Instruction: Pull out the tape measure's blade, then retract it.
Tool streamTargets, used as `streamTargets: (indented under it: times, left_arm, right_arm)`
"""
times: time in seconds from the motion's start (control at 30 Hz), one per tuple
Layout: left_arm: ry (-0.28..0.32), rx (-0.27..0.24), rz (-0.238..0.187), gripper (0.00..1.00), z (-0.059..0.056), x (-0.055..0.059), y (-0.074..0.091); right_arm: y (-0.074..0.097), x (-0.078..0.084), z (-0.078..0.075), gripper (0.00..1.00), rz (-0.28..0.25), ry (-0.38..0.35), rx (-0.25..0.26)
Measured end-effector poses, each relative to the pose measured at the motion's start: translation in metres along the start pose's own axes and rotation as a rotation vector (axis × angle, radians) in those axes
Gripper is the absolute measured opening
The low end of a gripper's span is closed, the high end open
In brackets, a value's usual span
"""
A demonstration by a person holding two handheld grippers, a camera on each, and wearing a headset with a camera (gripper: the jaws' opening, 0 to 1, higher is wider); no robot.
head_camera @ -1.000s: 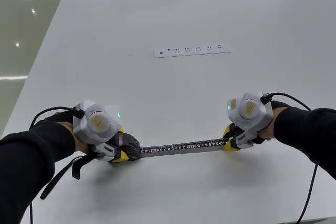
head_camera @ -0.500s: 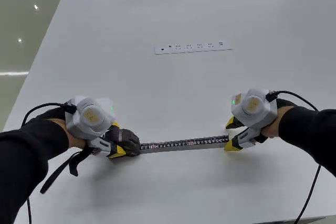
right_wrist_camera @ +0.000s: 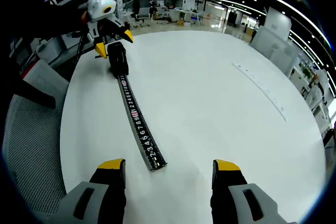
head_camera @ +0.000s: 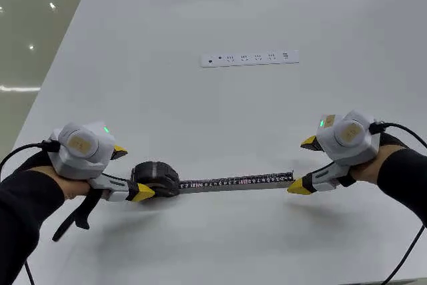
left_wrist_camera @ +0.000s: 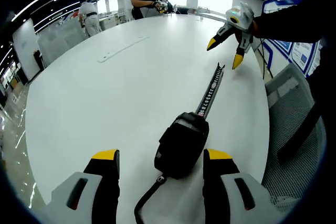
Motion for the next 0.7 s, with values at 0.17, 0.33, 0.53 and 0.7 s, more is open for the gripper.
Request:
streamTargets:
  times: [0.17, 0.33, 0.53, 0.7]
  left_arm:
    - [0.075, -0.028, -0.020, 0.69, -0.001, 0.003, 0.009]
    - [0.129, -0.046, -0.035, 0.74, -0.005, 0.013, 0.016]
    - [0.190, -0.088, -0.039, 0.84, -0.005, 0.022, 0.023]
    - [0.224, -0.124, -0.059, 0.94, -0.005, 0.027, 0.029]
  right_arm:
    - [0.012, 0.004, 0.003, 0.68, -0.047, -0.050, 0.037]
    - [0.016, 0.022, 0.015, 0.71, -0.045, -0.078, 0.031]
    - [0.035, 0.028, 0.028, 0.75, -0.070, -0.106, 0.069]
    - [0.053, 0.030, 0.031, 0.80, -0.131, -0.142, 0.119]
Point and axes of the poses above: the centre of the closed fingertips' face, and the gripper's own axes: y roughly backward along the fingers, z roughly to its left, x roughly out of its underside, the point moved 6 cm from there along y, roughly backward along the fingers
